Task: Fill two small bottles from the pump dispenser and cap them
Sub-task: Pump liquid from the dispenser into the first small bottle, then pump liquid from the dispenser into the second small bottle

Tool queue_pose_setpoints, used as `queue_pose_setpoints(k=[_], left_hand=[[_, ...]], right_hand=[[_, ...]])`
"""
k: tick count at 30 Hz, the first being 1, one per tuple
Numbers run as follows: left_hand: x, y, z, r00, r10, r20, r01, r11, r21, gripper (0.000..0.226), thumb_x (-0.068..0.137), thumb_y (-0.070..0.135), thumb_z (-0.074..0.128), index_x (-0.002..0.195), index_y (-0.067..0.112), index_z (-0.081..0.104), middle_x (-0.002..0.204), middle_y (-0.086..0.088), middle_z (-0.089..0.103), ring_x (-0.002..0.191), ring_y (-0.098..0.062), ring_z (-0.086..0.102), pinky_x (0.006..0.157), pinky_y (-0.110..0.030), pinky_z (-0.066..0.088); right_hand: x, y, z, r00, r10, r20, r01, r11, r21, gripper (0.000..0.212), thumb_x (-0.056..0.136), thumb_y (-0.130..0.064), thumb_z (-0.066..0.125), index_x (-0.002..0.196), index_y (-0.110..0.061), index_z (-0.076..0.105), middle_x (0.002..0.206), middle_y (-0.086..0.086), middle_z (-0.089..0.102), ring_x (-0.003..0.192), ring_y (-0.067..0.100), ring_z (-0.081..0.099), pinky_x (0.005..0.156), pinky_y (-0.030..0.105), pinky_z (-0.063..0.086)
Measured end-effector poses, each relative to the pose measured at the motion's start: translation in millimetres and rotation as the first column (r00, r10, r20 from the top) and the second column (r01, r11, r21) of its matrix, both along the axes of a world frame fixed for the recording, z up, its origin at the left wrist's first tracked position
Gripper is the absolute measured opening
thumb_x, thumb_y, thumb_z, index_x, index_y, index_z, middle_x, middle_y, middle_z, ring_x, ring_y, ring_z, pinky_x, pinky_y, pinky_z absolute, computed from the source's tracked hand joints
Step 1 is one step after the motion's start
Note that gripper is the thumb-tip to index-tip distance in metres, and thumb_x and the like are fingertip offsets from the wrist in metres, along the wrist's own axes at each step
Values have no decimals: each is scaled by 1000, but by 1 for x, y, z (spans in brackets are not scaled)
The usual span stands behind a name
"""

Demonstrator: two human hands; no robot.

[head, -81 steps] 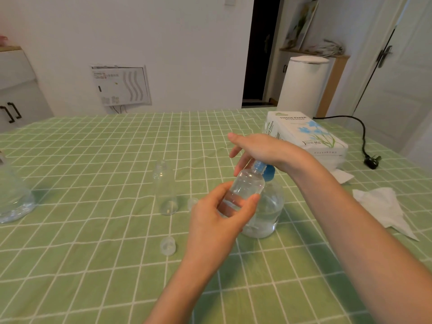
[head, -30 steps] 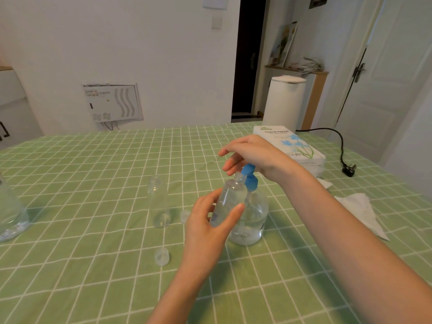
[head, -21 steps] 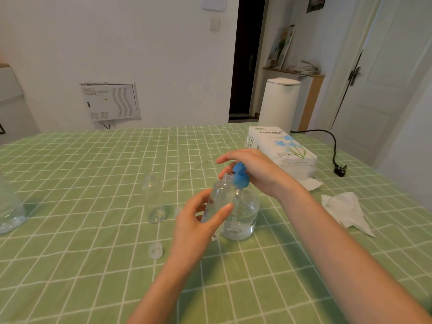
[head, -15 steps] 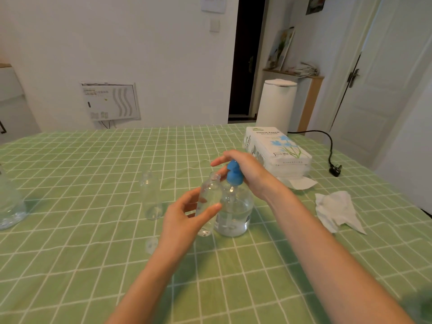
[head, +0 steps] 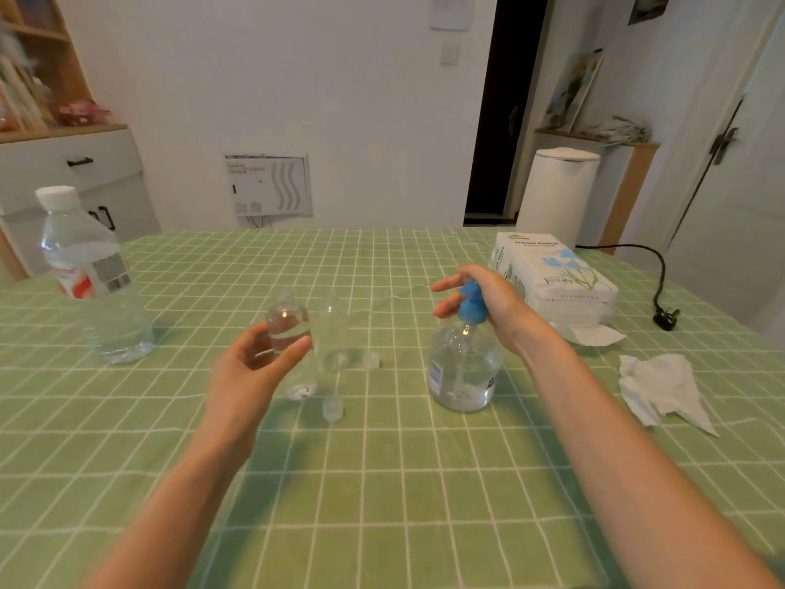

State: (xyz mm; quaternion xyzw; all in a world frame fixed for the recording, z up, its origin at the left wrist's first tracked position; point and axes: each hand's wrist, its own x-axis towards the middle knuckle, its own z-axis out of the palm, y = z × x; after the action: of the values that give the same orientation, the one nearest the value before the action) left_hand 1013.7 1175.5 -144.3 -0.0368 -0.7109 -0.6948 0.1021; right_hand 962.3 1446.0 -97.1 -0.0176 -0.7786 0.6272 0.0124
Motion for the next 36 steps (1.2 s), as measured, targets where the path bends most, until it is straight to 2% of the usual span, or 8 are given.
queue_pose_setpoints(k=[9, 20, 24, 27, 29, 31, 34, 36], left_hand=[[-35, -34, -27, 984, 171, 49, -164, 979, -119, 50, 76, 20, 72, 122, 11, 54, 115, -6, 63, 101, -21, 60, 90, -35, 47], [-43, -32, -33, 984, 170, 44, -161, 973, -163, 48, 77, 22, 72, 121, 16, 53, 112, -4, 62, 91, -15, 59, 77, -25, 44], [-38, -31, -33, 984, 160, 72, -144, 973, -182, 56, 77, 23, 73, 127, 16, 48, 121, -8, 60, 96, -17, 59, 86, -32, 43], [-32, -31, -34, 974, 172, 144, -144, 973, -183, 74, 74, 27, 75, 136, 14, 39, 136, -10, 50, 117, -23, 51, 101, -39, 40], [-24, -32, -34, 962, 206, 181, -170, 966, -195, 80, 72, 29, 77, 138, 13, 36, 137, -11, 46, 123, -25, 47, 104, -41, 38], [-13, -31, -35, 954, 232, 191, -197, 963, -184, 72, 73, 28, 76, 133, 11, 40, 127, -10, 51, 113, -24, 52, 96, -37, 43], [6, -22, -35, 963, 217, 158, -197, 972, -131, 40, 78, 21, 72, 112, 12, 53, 101, -5, 60, 89, -19, 58, 74, -24, 45], [14, -11, -33, 979, 159, 129, -142, 981, -131, 21, 83, 18, 67, 102, 14, 58, 91, -2, 62, 84, -18, 58, 67, -20, 44]], right_hand=[[1, -1, 1, 1000, -23, 1, 23, 1000, -11, 43, 97, -31, 31, 89, -12, 69, 60, 4, 71, 58, 10, 65, 62, 25, 43], [1, -2, 1, 1000, -31, -6, 31, 1000, -2, 44, 97, -30, 31, 88, -11, 69, 59, 4, 71, 55, 8, 66, 63, 25, 42], [2, -2, 1, 999, -31, -12, 31, 1000, -2, 43, 97, -29, 31, 88, -11, 69, 59, 4, 70, 54, 8, 65, 63, 25, 43], [1, -2, 1, 999, -33, -14, 33, 999, 0, 44, 97, -29, 31, 87, -12, 70, 59, 4, 70, 55, 8, 66, 66, 27, 43], [1, -2, 0, 999, -31, -15, 31, 999, 4, 44, 96, -30, 31, 87, -12, 70, 59, 4, 71, 58, 11, 66, 67, 28, 44], [0, -2, 0, 999, -29, -15, 29, 1000, 7, 44, 97, -30, 31, 86, -13, 70, 59, 4, 71, 62, 13, 66, 67, 28, 44], [0, -2, -1, 999, -30, -12, 30, 1000, 7, 44, 96, -31, 31, 85, -13, 70, 61, 5, 71, 63, 14, 66, 66, 28, 43], [0, -1, -1, 999, -33, -14, 33, 999, 8, 44, 96, -30, 31, 85, -12, 70, 61, 5, 71, 61, 12, 66, 67, 28, 45]])
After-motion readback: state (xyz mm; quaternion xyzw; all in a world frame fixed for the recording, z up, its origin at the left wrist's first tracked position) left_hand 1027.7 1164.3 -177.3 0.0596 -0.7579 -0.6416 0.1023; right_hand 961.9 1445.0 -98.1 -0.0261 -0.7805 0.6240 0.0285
